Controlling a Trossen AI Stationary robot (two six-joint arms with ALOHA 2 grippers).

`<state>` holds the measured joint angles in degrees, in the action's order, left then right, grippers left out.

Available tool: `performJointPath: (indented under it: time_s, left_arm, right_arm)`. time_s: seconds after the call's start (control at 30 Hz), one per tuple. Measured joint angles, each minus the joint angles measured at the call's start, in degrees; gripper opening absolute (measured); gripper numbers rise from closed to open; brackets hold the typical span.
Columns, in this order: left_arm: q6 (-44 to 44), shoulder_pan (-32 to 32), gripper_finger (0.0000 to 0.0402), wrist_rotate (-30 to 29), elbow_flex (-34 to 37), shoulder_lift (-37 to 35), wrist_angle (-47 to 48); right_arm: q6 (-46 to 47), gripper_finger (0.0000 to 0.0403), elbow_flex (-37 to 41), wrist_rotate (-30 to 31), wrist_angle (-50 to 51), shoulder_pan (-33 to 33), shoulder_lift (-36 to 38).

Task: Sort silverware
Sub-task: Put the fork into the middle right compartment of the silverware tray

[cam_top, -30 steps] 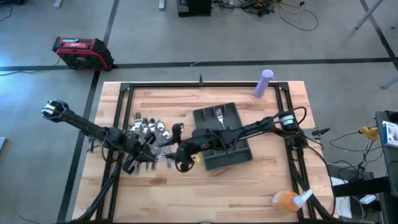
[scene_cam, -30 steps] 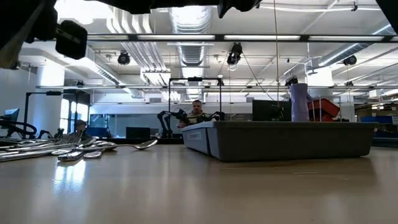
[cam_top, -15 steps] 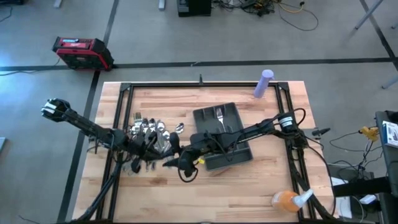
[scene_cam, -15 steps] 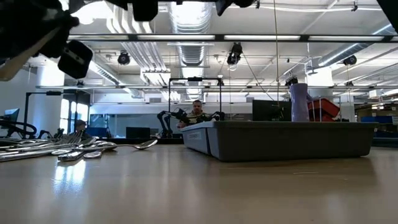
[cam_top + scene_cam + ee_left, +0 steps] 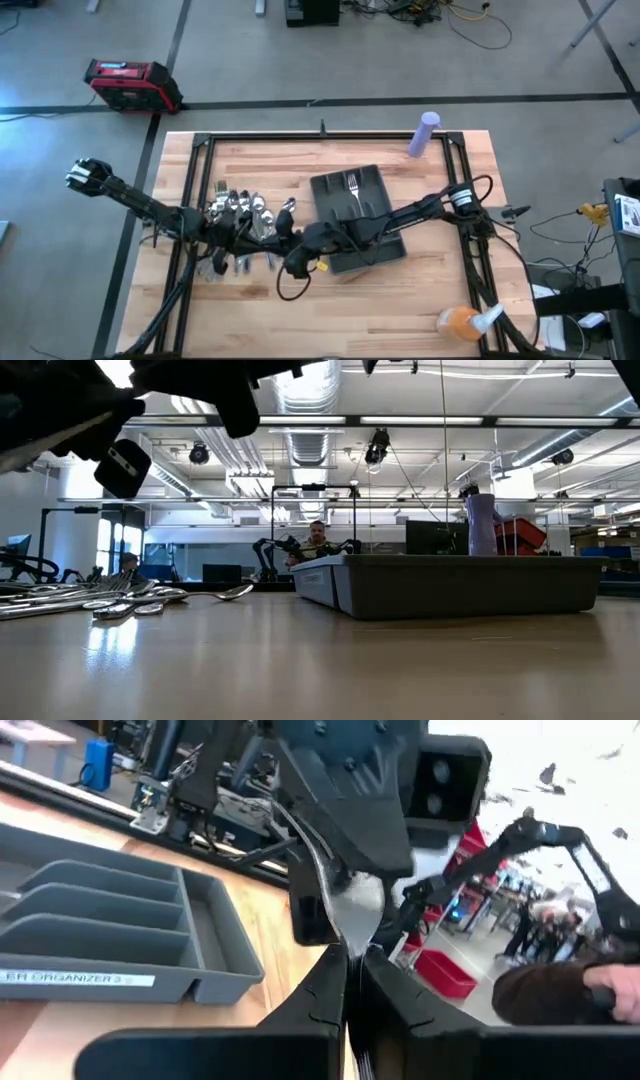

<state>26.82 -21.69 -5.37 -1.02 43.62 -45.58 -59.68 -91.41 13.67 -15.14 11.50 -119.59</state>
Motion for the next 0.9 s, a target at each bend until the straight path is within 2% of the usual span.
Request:
performJointPath:
  time_s: [0.07,0.2,0.4,0.57,0.77,0.9]
  left_arm:
    - [1.8,0.0,0.0003,-0.7,0.0,0.2,0.0]
    - [2.8,0.1,0.0002,-1.0,0.0,0.6,-0.3]
    - [3.3,0.1,0.0002,-1.1,0.0,0.7,-0.1]
    - [3.8,0.1,0.0002,-1.4,0.0,0.7,0.0]
    - [2.3,0.1,0.0004,-1.7,-0.1,1.7,0.8]
    - [-0.6,0.1,0.0013,-1.6,-0.1,1.7,1.1]
  right_arm:
    - [-2.9,0.0086,0.1,2.3,0.4,0.2,0.0]
    - [-3.2,0.0106,0.1,2.7,0.4,0.3,0.0]
    - [-3.5,0.0108,0.0,4.0,1.1,0.3,0.0]
    - [-3.5,0.0081,0.0,4.4,1.2,0.3,-0.1]
    - [0.3,0.0008,0.0,4.1,1.6,0.3,-0.2]
    - [2.1,0.0004,0.0,4.4,1.6,0.1,-0.2]
